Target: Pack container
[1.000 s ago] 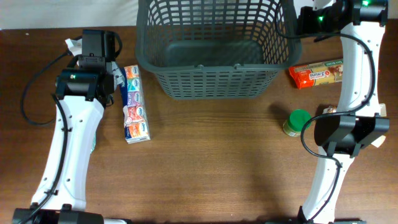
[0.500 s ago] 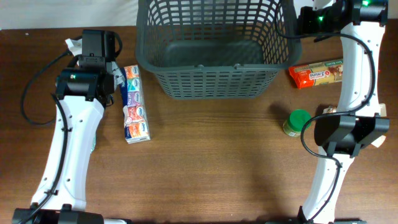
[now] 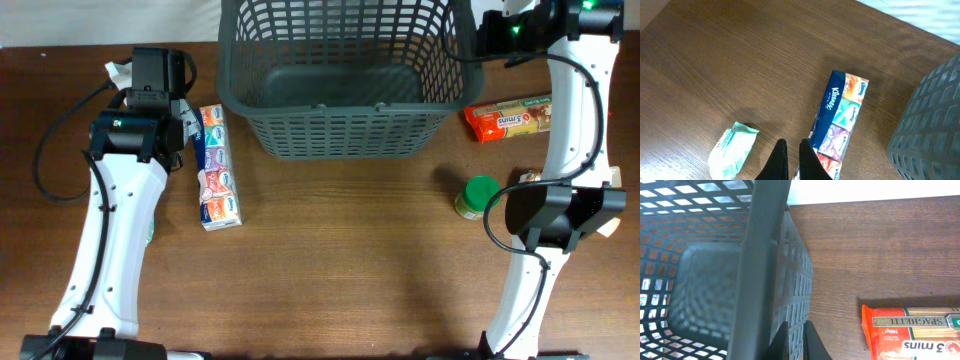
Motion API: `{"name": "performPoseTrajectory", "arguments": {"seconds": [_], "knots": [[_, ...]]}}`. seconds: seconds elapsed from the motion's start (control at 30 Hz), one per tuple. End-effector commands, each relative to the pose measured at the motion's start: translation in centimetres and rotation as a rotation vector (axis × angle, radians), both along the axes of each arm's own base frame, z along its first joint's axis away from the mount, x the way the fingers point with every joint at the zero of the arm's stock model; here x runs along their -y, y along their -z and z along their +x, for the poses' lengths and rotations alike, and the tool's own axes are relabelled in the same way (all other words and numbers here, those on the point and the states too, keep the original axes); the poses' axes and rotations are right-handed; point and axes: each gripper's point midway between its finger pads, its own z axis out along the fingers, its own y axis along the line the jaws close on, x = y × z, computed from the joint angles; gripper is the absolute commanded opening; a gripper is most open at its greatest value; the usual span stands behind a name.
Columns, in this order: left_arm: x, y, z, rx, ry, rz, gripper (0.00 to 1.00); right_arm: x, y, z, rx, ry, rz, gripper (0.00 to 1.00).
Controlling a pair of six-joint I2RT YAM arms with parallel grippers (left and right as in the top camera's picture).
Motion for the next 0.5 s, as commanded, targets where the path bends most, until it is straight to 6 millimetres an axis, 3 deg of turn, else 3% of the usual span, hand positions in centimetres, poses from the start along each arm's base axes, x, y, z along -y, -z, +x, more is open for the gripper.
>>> {"name": "performPoseTrajectory", "arguments": {"seconds": [0.0,0.47], "knots": [[-0.03,-0.09,0.27,-0.004,0.012,0.003,0.02,-1.68,0.29,-0.15,-0.008,-0.048,0.022,0.04],[-0.04,-0.03,0.19,-0.008,0.012,0.003,0.02,-1.57,0.27,-0.06,-0.003,-0.048,0.015,0.04]]}}
